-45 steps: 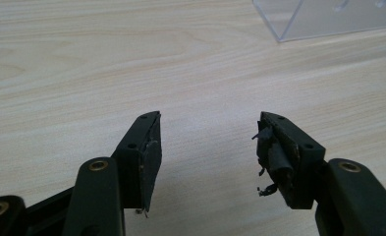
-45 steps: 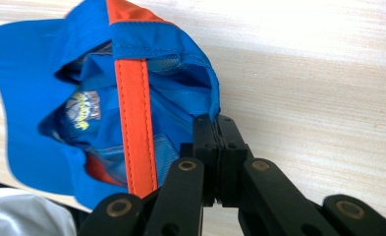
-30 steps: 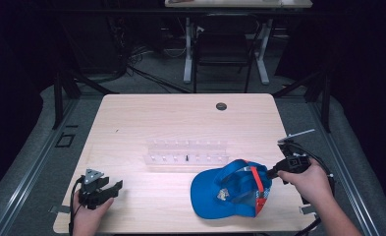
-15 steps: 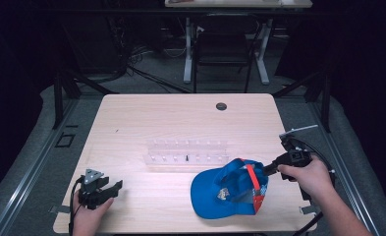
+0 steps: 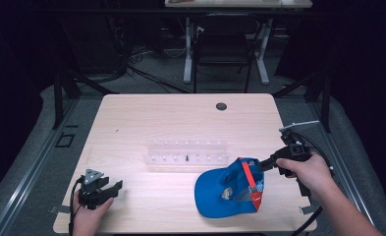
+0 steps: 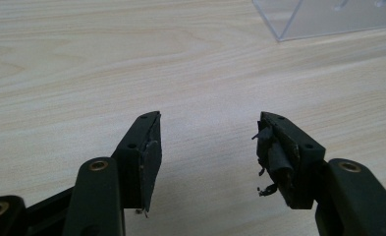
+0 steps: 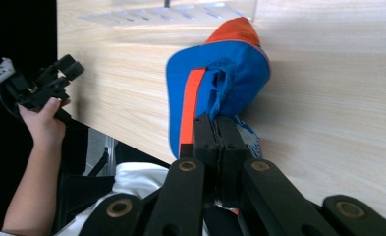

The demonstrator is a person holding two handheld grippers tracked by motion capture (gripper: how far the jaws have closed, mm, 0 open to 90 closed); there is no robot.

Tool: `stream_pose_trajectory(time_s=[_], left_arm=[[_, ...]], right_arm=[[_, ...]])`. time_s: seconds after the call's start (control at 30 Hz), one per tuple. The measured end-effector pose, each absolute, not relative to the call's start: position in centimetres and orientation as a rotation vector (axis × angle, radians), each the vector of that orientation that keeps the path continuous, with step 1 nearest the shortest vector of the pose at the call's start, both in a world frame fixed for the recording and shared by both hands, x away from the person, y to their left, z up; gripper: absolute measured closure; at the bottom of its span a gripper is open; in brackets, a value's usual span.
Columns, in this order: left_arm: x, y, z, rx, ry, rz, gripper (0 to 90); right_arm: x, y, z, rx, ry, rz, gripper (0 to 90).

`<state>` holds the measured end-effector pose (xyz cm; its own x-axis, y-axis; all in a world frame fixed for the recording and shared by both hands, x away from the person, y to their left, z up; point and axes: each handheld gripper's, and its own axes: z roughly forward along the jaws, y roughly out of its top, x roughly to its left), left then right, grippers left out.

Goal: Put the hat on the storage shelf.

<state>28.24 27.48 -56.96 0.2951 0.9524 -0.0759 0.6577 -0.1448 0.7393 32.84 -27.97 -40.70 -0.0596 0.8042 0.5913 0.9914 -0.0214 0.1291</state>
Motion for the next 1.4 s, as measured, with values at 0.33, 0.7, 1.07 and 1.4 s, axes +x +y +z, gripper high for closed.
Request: stream_pose_trajectory(time_s=[0.33, 0.7, 1.07, 1.4], left_arm=[[28.2, 27.5, -57.0, 1.879, 1.441, 0.551, 42.6], [28.2, 27.5, -57.0, 1.883, 1.442, 0.542, 42.6], [28.2, 27.5, -56.9, 1.884, 1.441, 0.547, 42.6], [28.2, 27.5, -56.9, 1.891, 1.434, 0.547, 42.6]], right_arm=[[32.9, -26.4, -38.4, -1.894, -1.981, -0.741, 89.7], [33.1, -24.8, -33.4, -1.867, -2.005, -0.792, 89.8], [33.5, -24.0, -30.2, -1.806, -2.043, -0.86, 89.8], [33.8, -23.9, -28.2, -1.833, -2.051, -0.884, 89.9]])
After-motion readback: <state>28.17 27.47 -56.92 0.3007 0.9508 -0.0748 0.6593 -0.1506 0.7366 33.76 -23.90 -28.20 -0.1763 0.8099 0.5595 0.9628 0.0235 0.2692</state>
